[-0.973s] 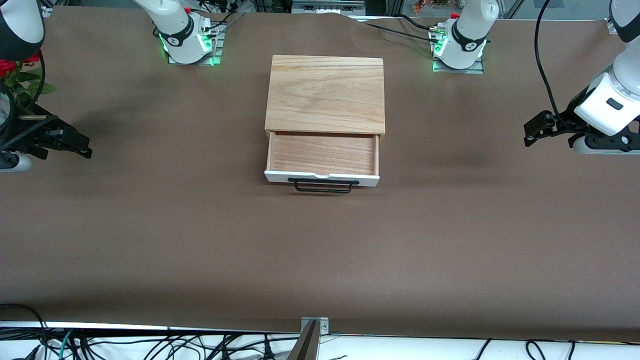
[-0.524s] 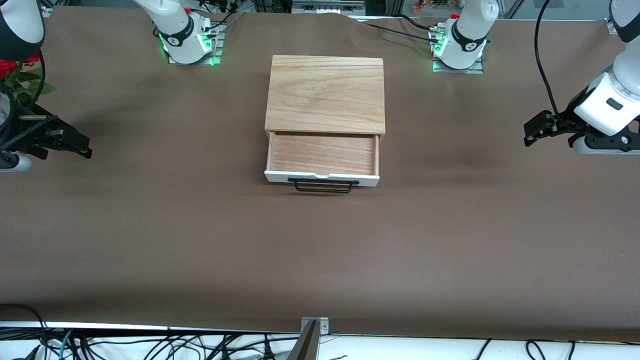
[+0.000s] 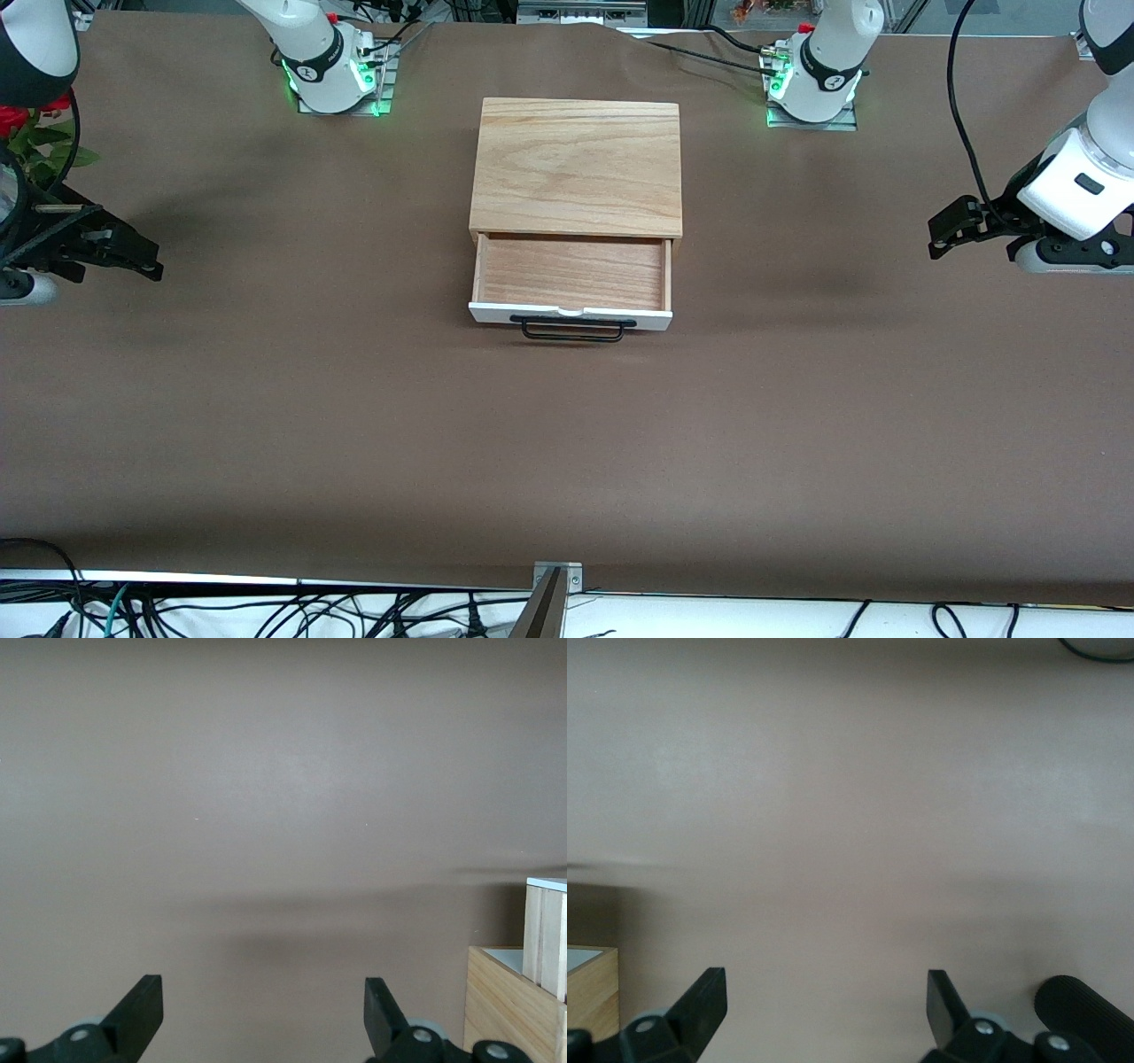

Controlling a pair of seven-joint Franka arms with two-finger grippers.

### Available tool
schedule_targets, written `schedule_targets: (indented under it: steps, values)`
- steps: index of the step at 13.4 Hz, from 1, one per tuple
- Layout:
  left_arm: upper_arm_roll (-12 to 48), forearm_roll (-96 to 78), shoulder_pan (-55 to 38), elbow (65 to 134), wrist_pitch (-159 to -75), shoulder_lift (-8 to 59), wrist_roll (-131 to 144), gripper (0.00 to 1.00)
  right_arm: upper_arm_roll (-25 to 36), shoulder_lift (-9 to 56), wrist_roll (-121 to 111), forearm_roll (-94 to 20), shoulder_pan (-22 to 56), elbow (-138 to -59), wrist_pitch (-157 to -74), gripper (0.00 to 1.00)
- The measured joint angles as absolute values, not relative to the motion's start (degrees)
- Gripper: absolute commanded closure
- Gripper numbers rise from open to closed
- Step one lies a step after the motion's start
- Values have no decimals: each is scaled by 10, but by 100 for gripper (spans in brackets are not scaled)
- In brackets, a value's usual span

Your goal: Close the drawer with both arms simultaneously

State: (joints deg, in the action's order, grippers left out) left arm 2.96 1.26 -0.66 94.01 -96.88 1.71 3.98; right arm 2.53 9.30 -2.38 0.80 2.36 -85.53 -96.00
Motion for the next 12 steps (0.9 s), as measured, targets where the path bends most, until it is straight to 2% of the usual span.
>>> schedule_targets:
  steps: [8,12]
  values:
    - [31,12,-7,940,-969,17,40,0,23,107,-24,-3,27,-856,-960,0]
    - [38,-13,-11,941,-968,17,40,0,22,125,-23,-13,68,-856,-964,0]
